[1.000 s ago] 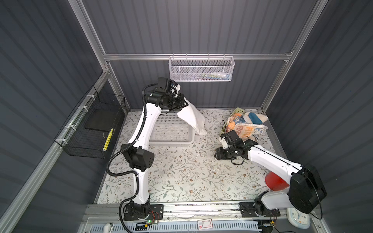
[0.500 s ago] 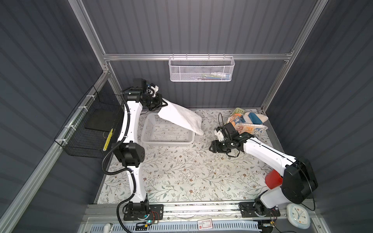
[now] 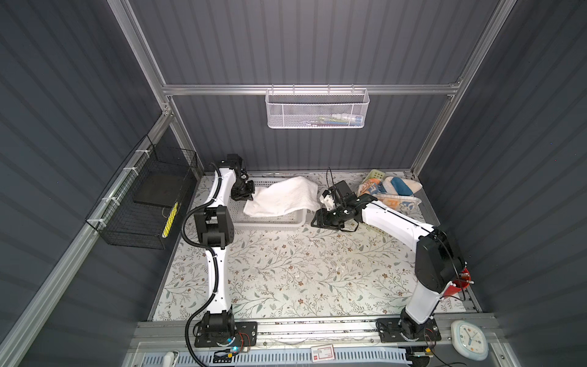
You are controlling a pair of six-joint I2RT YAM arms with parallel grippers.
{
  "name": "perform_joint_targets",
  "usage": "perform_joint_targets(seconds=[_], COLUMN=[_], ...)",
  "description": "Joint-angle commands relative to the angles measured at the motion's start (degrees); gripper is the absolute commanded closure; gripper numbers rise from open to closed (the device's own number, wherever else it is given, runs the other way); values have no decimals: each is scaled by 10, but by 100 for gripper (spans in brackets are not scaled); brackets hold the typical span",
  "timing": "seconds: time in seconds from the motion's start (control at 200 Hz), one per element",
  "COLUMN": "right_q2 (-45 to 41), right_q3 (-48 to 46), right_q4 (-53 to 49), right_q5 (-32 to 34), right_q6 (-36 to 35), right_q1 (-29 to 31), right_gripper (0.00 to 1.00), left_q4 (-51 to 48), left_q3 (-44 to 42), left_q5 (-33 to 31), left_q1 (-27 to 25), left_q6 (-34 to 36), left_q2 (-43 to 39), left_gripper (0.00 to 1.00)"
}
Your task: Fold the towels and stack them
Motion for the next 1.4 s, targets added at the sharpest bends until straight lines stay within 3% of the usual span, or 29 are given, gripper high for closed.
perform_joint_targets(seconds=[0.0,0.57,0.81,0.871,0.901,0.981,1.071,1.221,1.396], right_q2=[13,30,30,30,28,24,15,-1,-28], right_q3=[17,45,70,78,83,96,112,124,110], right_q4=[-9,-25,-53,-64,-71,-92,-116,-151,-164], right_q5=[-18,-8,13,17,16,51,70,92,110], right_q6=[8,5,-17,-26,-30,-46,-66,-90,-104], right_q1=[5,6,3,-2,-5,-16,-34,-72,-108], right_gripper=[44,43,42,41,41,40,40,39,38], left_q4=[10,4,-9,-13,-16,-18,-3,47,93], left_q3=[-13,-1,4,9,12,13,-5,-74,-126], left_q5=[-80,-135,-208,-228,-230,-222,-204,-138,-53], left_q1=[2,2,2,2,2,2,1,-5,-38], left_q6=[29,43,33,26,23,19,11,-7,-24], left_q2=[-13,-33,-61,-65,-68,-80,-106,-162,-169], left_gripper=[100,100,100,69,60,48,45,50,69])
